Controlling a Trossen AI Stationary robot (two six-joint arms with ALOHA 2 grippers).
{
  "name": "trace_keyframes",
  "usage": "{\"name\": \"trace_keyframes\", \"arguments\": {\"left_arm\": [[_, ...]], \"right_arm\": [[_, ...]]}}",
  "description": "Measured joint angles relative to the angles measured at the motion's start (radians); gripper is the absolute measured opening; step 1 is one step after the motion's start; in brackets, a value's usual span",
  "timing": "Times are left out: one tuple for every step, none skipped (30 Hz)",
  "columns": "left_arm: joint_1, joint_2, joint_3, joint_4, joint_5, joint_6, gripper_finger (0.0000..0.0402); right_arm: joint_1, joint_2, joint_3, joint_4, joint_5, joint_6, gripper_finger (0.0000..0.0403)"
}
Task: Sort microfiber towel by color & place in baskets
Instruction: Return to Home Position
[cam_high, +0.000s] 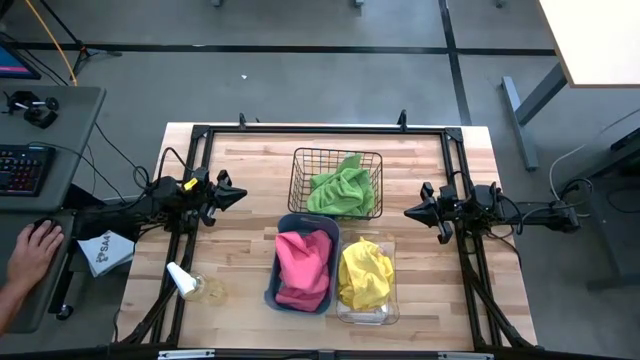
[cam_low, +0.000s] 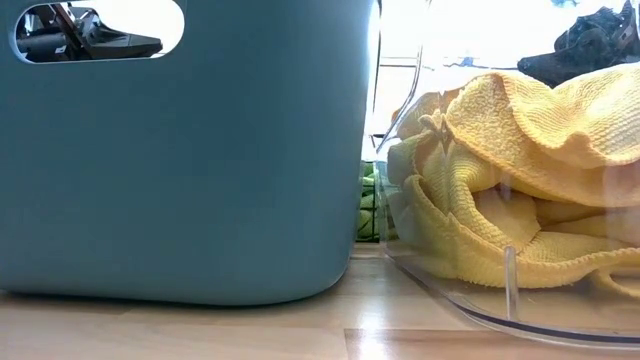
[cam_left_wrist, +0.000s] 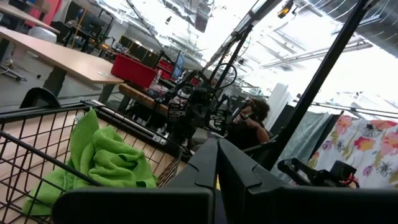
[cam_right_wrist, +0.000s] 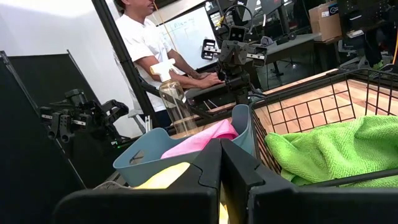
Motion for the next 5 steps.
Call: {"name": "trace_keyframes", "arguments": {"left_arm": [[0.000, 0.000, 0.000, 0.000, 0.000, 0.000, 0.0000], [0.000, 0.000, 0.000, 0.000, 0.000, 0.000, 0.0000], [0.000, 0.000, 0.000, 0.000, 0.000, 0.000, 0.0000], [0.000, 0.000, 0.000, 0.000, 0.000, 0.000, 0.0000], [0.000, 0.000, 0.000, 0.000, 0.000, 0.000, 0.0000]], "right_arm": [[0.000, 0.000, 0.000, 0.000, 0.000, 0.000, 0.0000], [0.000, 0.000, 0.000, 0.000, 0.000, 0.000, 0.0000], [0.000, 0.000, 0.000, 0.000, 0.000, 0.000, 0.0000], [0.000, 0.000, 0.000, 0.000, 0.000, 0.000, 0.0000], [0.000, 0.000, 0.000, 0.000, 0.000, 0.000, 0.0000]]}}
